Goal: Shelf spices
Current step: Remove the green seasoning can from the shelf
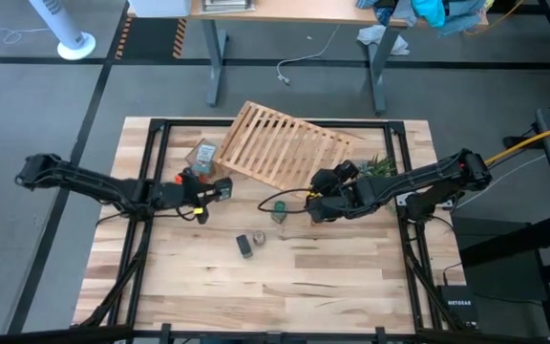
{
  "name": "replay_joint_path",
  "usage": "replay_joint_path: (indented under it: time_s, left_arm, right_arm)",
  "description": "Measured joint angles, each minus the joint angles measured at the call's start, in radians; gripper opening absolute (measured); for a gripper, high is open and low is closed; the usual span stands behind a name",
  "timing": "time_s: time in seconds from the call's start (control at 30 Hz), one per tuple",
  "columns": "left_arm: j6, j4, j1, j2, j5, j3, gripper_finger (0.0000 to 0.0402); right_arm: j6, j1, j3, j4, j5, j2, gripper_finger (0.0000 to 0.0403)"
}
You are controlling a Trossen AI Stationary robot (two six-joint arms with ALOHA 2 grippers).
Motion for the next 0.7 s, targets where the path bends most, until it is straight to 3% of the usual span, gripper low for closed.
replay_joint_path:
  time_s: [0.27,0.47,0.7]
  left_arm:
    - [-0.193,0.217,-0.099,0.023,-0.132,-0.141,0.0101]
    - [-0.229,0.222,-0.210,0.043,-0.246,-0.162,0.0101]
    - [-0.263,0.236,-0.314,0.103,-0.261,-0.162,0.0101]
  right_arm:
    - [-0.001,0.057,0.000,0.035,-0.007,0.000,0.0337]
    - [-0.010,0.114,0.000,0.038,0.001,0.000,0.0337]
    - [-0.011,0.168,0.000,0.039,0.051,0.000,0.0337]
